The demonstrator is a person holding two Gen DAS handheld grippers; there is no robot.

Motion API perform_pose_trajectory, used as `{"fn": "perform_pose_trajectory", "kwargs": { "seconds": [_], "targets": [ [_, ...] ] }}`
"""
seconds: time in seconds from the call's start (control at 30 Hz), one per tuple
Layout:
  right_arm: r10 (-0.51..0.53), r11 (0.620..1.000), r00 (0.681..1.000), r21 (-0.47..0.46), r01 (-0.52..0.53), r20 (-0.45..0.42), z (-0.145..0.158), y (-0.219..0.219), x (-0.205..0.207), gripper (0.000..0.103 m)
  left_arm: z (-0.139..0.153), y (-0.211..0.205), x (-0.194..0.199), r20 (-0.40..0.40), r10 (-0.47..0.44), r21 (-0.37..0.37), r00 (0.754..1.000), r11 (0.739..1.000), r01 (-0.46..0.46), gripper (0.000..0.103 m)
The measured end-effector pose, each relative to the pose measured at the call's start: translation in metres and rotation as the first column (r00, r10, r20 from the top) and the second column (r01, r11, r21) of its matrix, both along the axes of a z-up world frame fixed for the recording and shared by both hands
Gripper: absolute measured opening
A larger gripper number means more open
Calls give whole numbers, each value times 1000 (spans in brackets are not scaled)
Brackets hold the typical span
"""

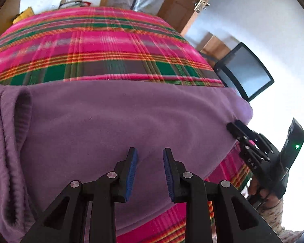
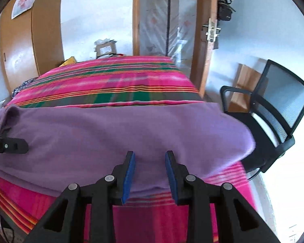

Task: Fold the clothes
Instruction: 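Lay the fleece edge down with the left gripper and open it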

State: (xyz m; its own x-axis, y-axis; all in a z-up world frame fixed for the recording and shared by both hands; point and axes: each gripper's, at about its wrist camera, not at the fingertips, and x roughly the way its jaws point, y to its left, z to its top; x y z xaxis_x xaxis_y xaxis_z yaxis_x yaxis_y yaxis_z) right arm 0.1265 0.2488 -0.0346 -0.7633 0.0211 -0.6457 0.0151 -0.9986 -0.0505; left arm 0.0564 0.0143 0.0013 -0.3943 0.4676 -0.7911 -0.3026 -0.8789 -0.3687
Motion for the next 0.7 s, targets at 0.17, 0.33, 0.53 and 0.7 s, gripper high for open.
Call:
{"fn": "perform_pose_trajectory", "kwargs": {
  "seconds": [0.17,0.33,0.53,0.7],
  "targets": [
    [-74,997,997,32,74,-19,1,29,7,45,-1,11,7,0,-45,7,999,999,45,28],
    [-145,989,989,-20,144,-15,0,62,8,47,-2,22,15,0,-89,19,996,996,89,28],
    [-177,978,984,-110,175,-10,3,85,7,47,-4,32,13,5,-118,37,993,992,117,28],
    [-198,958,980,-209,195,5,3,105,2,47,-6,36,9,16,-122,75,992,990,120,39]
  ]
}}
